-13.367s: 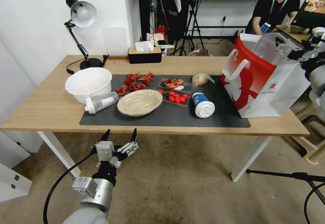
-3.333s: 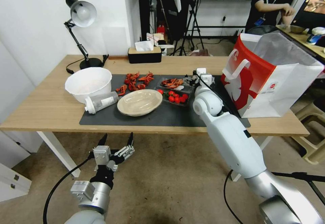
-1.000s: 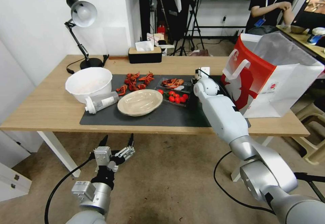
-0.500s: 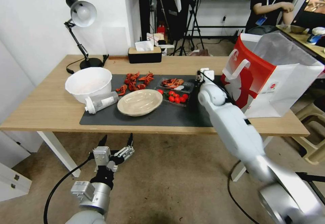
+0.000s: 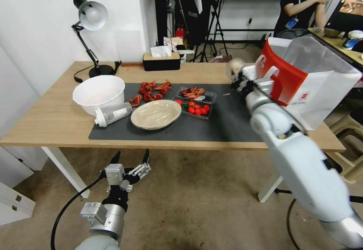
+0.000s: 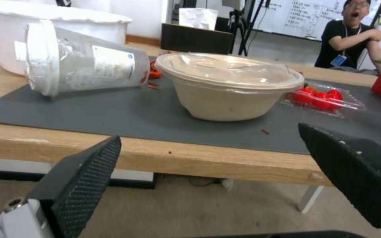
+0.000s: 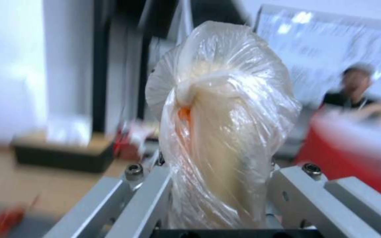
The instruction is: Pick up the trash from the table and place it into the takeout bag.
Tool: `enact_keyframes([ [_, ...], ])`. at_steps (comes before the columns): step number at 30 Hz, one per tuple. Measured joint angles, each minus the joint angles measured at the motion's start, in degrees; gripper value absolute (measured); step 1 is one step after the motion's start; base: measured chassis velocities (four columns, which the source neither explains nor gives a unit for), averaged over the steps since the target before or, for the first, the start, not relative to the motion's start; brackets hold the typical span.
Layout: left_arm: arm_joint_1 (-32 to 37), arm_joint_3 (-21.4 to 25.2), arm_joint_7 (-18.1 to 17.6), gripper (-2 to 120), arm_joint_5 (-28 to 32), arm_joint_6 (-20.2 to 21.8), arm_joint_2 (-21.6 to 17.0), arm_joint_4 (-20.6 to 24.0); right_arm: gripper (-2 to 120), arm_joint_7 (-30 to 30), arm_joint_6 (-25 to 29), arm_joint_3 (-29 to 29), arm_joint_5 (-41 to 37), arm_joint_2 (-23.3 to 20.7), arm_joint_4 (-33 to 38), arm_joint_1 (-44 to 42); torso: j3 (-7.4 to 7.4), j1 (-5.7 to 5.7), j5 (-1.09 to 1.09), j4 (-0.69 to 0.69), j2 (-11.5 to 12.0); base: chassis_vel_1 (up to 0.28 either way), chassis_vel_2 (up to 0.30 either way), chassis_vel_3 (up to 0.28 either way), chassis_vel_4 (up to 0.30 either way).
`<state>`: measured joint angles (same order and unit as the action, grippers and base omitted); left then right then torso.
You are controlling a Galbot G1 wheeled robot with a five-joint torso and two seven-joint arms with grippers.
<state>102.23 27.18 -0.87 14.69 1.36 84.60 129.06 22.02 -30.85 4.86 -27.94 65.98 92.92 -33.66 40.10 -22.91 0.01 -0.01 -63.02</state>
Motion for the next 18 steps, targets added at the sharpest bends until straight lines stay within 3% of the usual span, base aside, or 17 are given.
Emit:
enact_keyframes([
  [5, -0.3, -0.3, 0.0, 100, -0.1, -0.1, 0.3, -0.5, 9, -7.2, 6.5, 5.7, -0.1, -5.4, 10.1, -4.8, 0.0, 0.0, 0.01, 0.01, 0.0, 0.0, 0.0, 0.0, 0.0],
  [8, -0.4, -0.5, 0.0, 100, -0.2, -0.1, 0.4, -0.7, 9, -7.3, 10.4, 10.4, -1.5, -9.1, 14.8, -4.6, 0.0, 0.0, 0.0, 0.01, 0.0, 0.0, 0.0, 0.0, 0.0],
  [11, -0.4, -0.7, 0.0, 100, -0.2, -0.1, 0.4, -0.7, 9, -4.8, 10.9, 12.8, -3.0, -11.8, 16.7, -2.7, 0.0, 0.0, -0.01, 0.01, 0.0, 0.0, 0.0, 0.0, 0.0],
  [13, -0.3, -0.7, 0.0, 100, -0.2, -0.1, 0.5, -0.5, 9, 2.3, 6.7, 14.9, -4.0, -14.9, 17.9, 0.3, 0.0, 0.0, -0.01, 0.0, 0.0, 0.0, 0.0, 0.0, 0.0],
  [14, -0.3, -0.7, 0.0, 100, -0.2, -0.1, 0.5, -0.5, 9, 2.3, 6.7, 14.9, -4.0, -14.9, 17.9, 0.3, 0.0, 0.0, -0.01, 0.0, 0.0, 0.0, 0.0, 0.0, 0.0],
  [16, -0.2, -0.8, 0.2, 100, -0.2, -0.1, 0.5, -0.3, 9, 8.9, -1.3, 17.5, -6.6, -17.6, 17.0, 2.5, 0.0, 0.0, -0.01, 0.01, 0.0, 0.0, 0.0, 0.0, 0.0],
  [18, -0.2, -0.9, 0.4, 100, -0.2, -0.2, 0.4, -0.3, 10, 10.9, -3.9, 18.3, -8.8, -18.3, 16.2, 2.8, 0.0, 0.0, 0.01, 0.01, 0.0, 0.0, 0.0, 0.0, 0.0],
])
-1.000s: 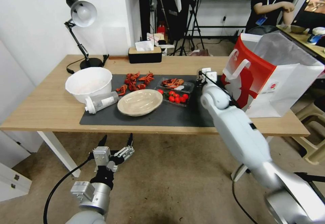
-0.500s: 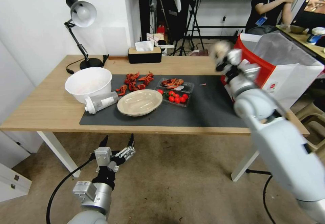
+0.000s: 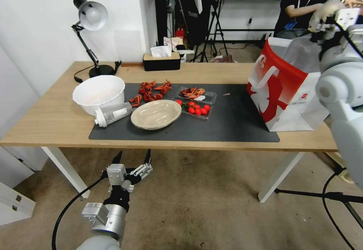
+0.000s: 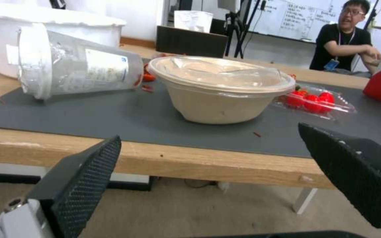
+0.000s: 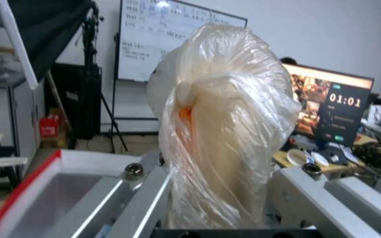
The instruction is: Pick up the trash from the table and place it into the takeout bag.
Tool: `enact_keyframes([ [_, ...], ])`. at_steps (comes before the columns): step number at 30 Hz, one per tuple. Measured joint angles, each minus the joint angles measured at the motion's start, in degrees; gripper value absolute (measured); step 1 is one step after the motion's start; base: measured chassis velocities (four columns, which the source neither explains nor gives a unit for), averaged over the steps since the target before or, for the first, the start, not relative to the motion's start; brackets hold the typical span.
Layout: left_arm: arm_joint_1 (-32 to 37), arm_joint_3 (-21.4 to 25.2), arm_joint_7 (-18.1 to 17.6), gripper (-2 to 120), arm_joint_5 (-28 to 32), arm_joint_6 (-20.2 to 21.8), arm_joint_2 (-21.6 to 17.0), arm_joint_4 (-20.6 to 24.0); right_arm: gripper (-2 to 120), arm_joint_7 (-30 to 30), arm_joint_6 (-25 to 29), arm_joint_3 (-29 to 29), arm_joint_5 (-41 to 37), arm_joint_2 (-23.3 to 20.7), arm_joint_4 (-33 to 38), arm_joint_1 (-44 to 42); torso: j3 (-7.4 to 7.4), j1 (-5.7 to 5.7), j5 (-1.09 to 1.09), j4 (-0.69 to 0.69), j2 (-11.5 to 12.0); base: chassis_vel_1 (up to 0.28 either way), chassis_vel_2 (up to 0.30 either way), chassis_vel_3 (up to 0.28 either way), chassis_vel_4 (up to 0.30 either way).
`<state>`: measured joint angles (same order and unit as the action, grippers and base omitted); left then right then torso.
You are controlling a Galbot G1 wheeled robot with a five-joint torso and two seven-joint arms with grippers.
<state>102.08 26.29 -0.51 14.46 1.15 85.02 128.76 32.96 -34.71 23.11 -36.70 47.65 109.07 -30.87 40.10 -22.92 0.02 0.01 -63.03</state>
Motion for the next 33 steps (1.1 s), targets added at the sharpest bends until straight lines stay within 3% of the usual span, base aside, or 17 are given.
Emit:
enact_keyframes([
  [8, 0.1, -0.2, 0.1, 100, 0.0, 0.0, 0.0, 0.3, 37, 1.3, -4.4, 1.1, -3.6, -1.0, -2.4, -0.8, 0.0, 0.0, -0.02, -0.01, 0.0, 0.0, 0.0, 0.0, 0.0],
  [12, 0.2, -0.2, 0.1, 100, 0.0, 0.0, 0.0, 0.4, 51, 1.8, -5.1, 0.6, -5.3, -0.5, -3.2, -0.8, 0.0, 0.0, -0.02, -0.02, 0.0, 0.0, 0.0, 0.0, 0.0],
  [13, 0.2, -0.2, 0.1, 100, 0.0, 0.0, -0.1, 0.5, 59, 1.8, -5.2, 0.4, -5.4, -0.3, -3.6, -0.8, 0.0, 0.0, -0.02, -0.02, 0.0, 0.0, 0.0, 0.0, 0.0],
  [15, 0.3, -0.1, 0.1, 100, 0.0, 0.0, -0.1, 0.5, 61, 1.8, -5.2, 0.3, -5.4, -0.2, -3.7, -0.8, 0.0, 0.0, -0.02, -0.01, 0.0, 0.0, 0.0, 0.0, 0.0],
  [17, 0.3, 0.0, 0.1, 100, 0.0, 0.0, -0.1, 0.6, 75, 1.6, -5.2, 0.3, -5.1, -0.1, -3.9, -1.0, 0.0, 0.0, -0.02, -0.01, 0.0, 0.0, 0.0, 0.0, 0.0],
  [24, 0.3, 0.0, 0.1, 100, 0.1, 0.0, -0.2, 0.6, 96, 0.0, -5.1, 0.1, -3.8, -0.1, -3.6, -1.9, 0.0, 0.0, -0.02, -0.01, 0.0, 0.0, 0.0, 0.0, 0.0],
  [33, 0.2, 0.1, 0.1, 100, 0.1, 0.0, 0.0, 0.6, 100, -1.4, -1.0, 0.0, -5.2, 0.2, -1.0, -3.2, 0.0, 0.0, -0.02, -0.01, 0.0, 0.0, 0.0, 0.0, 0.0],
])
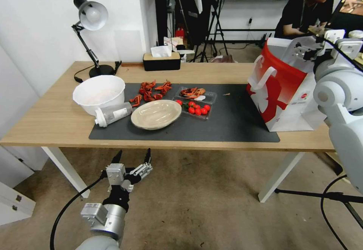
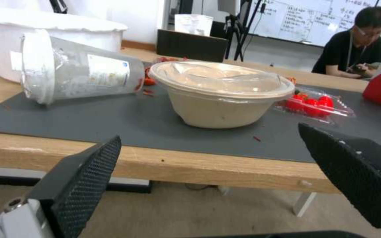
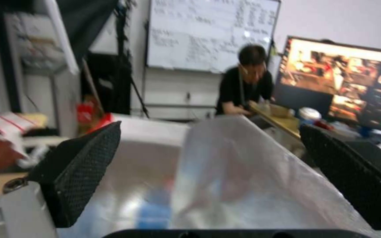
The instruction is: Pick up the trash from the table and place it into the takeout bag.
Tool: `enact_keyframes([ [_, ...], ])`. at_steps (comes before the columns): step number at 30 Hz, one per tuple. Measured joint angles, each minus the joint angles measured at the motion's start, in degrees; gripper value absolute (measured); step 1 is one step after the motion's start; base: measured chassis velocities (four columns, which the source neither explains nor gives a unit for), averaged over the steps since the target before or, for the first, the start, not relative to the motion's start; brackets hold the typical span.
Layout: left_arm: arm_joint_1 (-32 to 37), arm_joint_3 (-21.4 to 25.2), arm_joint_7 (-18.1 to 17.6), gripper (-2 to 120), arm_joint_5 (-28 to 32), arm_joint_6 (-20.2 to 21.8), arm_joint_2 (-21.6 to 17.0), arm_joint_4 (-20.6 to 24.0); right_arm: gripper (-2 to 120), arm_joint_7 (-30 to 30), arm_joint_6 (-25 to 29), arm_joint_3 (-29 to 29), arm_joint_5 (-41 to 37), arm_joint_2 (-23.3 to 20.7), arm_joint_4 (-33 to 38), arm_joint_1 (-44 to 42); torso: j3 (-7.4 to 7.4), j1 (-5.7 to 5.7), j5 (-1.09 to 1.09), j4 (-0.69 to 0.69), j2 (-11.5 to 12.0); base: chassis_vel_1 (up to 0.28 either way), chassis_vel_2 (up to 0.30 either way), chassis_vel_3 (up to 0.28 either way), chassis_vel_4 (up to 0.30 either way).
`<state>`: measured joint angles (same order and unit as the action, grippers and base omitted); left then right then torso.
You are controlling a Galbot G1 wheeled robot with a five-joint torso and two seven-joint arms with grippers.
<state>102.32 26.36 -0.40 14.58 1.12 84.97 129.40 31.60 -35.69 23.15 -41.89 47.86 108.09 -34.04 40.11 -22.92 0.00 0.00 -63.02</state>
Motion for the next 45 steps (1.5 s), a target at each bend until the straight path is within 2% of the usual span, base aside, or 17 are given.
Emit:
enact_keyframes([
  [12, 0.0, 0.1, 0.0, 100, 0.0, 0.0, 0.1, 0.0, 100, -2.3, 7.5, 0.3, -2.1, -0.3, 4.0, -3.2, 0.0, 0.0, 0.0, 0.0, 0.0, 0.0, 0.0, 0.0, 0.0],
  [14, 0.0, 0.1, 0.0, 100, 0.0, 0.0, 0.2, 0.0, 100, -4.2, 11.8, 0.8, -4.2, -0.4, 5.8, -5.6, 0.0, 0.0, 0.0, 0.0, 0.0, 0.0, 0.0, 0.0, 0.0],
  [16, 0.0, 0.1, 0.0, 100, 0.0, 0.0, 0.2, 0.0, 100, -4.8, 12.9, 1.0, -4.8, -0.5, 6.3, -6.4, 0.0, 0.0, 0.0, 0.0, 0.0, 0.0, 0.0, 0.0, 0.0],
  [18, 0.0, 0.0, 0.0, 100, 0.0, -0.1, 0.2, 0.0, 100, -8.7, 17.6, 2.2, -5.7, -0.5, 8.1, -10.7, 0.0, 0.01, 0.0, 0.01, 0.0, 0.0, 0.0, 0.0, 0.0],
  [19, -0.1, 0.0, 0.1, 100, 0.0, -0.2, 0.2, -0.1, 100, -12.8, 20.9, 3.0, -5.2, -0.5, 8.9, -14.0, -0.01, 0.0, -0.01, 0.0, 0.0, 0.0, 0.0, 0.0, 0.0],
  [20, -0.1, 0.0, 0.1, 100, 0.0, -0.2, 0.2, -0.1, 100, -12.8, 20.9, 3.0, -5.2, -0.5, 8.9, -14.0, -0.01, 0.0, -0.01, 0.0, 0.0, 0.0, 0.0, 0.0, 0.0],
  [21, -0.1, 0.0, 0.2, 100, 0.0, -0.4, 0.1, -0.2, 100, -16.4, 23.5, 3.9, -4.0, -0.2, 9.6, -17.9, 0.0, 0.0, 0.01, 0.01, 0.0, 0.0, 0.0, 0.0, 0.0],
  [22, -0.1, 0.0, 0.2, 100, 0.0, -0.4, 0.1, -0.2, 100, -16.4, 23.5, 3.9, -4.0, -0.2, 9.6, -17.9, 0.0, 0.0, 0.01, 0.01, 0.0, 0.0, 0.0, 0.0, 0.0],
  [23, -0.1, 0.0, 0.2, 100, 0.0, -0.5, 0.1, -0.3, 100, -19.5, 25.8, 4.9, -3.3, 0.4, 10.6, -21.8, -0.01, 0.0, 0.01, 0.01, 0.0, 0.0, 0.0, 0.0, 0.0],
  [24, -0.2, -0.1, 0.2, 100, 0.4, -0.6, -0.3, -0.5, 100, -25.1, 31.2, 7.6, -0.4, 2.8, 13.2, -32.3, -0.01, 0.01, 0.01, 0.01, 0.0, 0.0, 0.0, 0.0, 0.0],
  [25, -0.2, -0.1, 0.2, 100, 0.4, -0.6, -0.3, -0.5, 100, -25.1, 31.2, 7.6, -0.4, 2.8, 13.2, -32.3, -0.01, 0.01, 0.01, 0.01, 0.0, 0.0, 0.0, 0.0, 0.0],
  [27, -0.1, 0.2, 0.2, 100, 0.6, -0.9, -0.1, -0.5, 100, -26.9, 34.7, 8.5, 2.3, 5.8, 13.8, -38.8, 0.0, 0.01, 0.0, -0.01, 0.0, 0.0, 0.0, 0.0, 0.0],
  [29, -0.1, 0.2, 0.3, 100, 0.6, -0.9, 0.0, -0.5, 100, -27.5, 35.7, 8.8, 3.1, 6.6, 13.8, -40.3, -0.01, 0.0, 0.0, -0.01, 0.0, 0.0, 0.0, 0.0, 0.0],
  [36, -0.2, 0.2, 0.3, 100, 0.8, -1.0, -0.1, -1.0, 100, -31.1, 43.8, 10.4, 7.9, 13.9, 12.8, -51.7, -0.01, 0.0, 0.0, 0.01, 0.0, 0.0, 0.0, 0.0, 0.0],
  [45, -0.1, 0.2, 0.2, 100, 0.8, -1.4, 0.3, -0.9, 100, -31.7, 49.5, 9.4, 12.2, 18.3, 11.3, -60.0, 0.0, 0.0, -0.01, 0.0, 0.0, 0.0, 0.0, 0.0, 0.0],
])
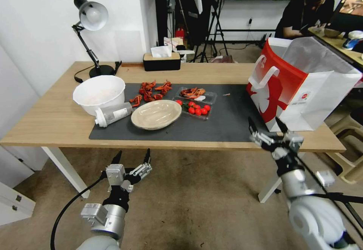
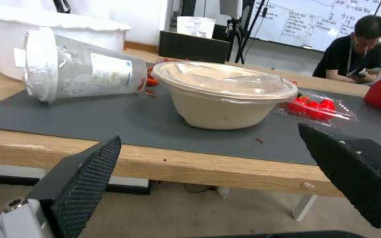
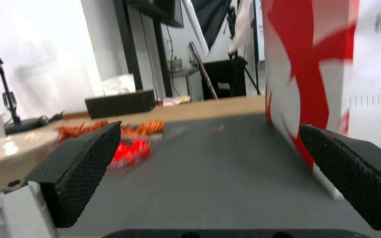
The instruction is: Pick up the trash from the table and place it into the takeout bag.
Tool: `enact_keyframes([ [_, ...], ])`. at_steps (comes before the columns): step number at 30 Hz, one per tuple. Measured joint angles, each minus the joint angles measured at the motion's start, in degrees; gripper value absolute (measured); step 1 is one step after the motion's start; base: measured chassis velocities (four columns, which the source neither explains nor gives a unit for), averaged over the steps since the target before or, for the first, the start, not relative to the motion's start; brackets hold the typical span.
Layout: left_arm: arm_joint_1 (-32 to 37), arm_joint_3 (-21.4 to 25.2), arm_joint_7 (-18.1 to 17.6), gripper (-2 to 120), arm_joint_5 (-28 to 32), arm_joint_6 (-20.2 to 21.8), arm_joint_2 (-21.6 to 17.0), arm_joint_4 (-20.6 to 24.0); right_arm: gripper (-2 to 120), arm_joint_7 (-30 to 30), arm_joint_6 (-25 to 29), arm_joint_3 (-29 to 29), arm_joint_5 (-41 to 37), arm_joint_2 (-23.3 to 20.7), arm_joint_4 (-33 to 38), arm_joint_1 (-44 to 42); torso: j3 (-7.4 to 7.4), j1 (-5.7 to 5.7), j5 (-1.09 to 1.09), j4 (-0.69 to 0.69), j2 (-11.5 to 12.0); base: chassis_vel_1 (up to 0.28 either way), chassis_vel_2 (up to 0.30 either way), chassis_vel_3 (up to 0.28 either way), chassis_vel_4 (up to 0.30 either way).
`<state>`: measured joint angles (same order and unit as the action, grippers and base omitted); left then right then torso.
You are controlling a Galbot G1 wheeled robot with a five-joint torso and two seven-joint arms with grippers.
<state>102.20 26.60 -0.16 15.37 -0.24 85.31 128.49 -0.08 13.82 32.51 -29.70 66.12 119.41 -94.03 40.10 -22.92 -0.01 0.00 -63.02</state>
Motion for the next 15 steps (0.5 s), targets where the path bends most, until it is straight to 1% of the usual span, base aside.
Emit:
enact_keyframes([
  [3, 0.1, 0.0, 0.0, 100, 0.0, -0.2, 0.2, 0.0, 100, -0.4, 1.7, -0.8, 1.0, 1.7, -0.5, -2.9, 0.0, 0.0, 0.0, -0.01, 0.0, 0.0, 0.0, 0.0, 0.0],
  [11, 0.0, 0.5, 0.0, 100, 0.3, -0.4, 0.2, 0.0, 100, -1.3, 3.8, -1.0, 1.7, 3.2, -1.8, -6.3, 0.0, 0.0, 0.0, 0.0, 0.0, 0.0, 0.0, 0.0, 0.0],
  [14, -0.3, 0.6, -0.1, 100, 1.5, -0.4, 0.1, 0.0, 100, -1.4, 4.3, -0.9, 1.7, 3.5, -2.3, -6.8, 0.0, 0.0, 0.01, 0.0, 0.0, 0.0, 0.0, 0.0, 0.0],
  [15, -0.8, 0.8, -0.2, 100, 3.4, -0.2, 0.0, 0.0, 100, -1.5, 4.4, -1.0, 1.7, 3.5, -2.5, -7.0, 0.0, 0.0, 0.0, 0.0, 0.0, 0.0, 0.0, 0.0, 0.0],
])
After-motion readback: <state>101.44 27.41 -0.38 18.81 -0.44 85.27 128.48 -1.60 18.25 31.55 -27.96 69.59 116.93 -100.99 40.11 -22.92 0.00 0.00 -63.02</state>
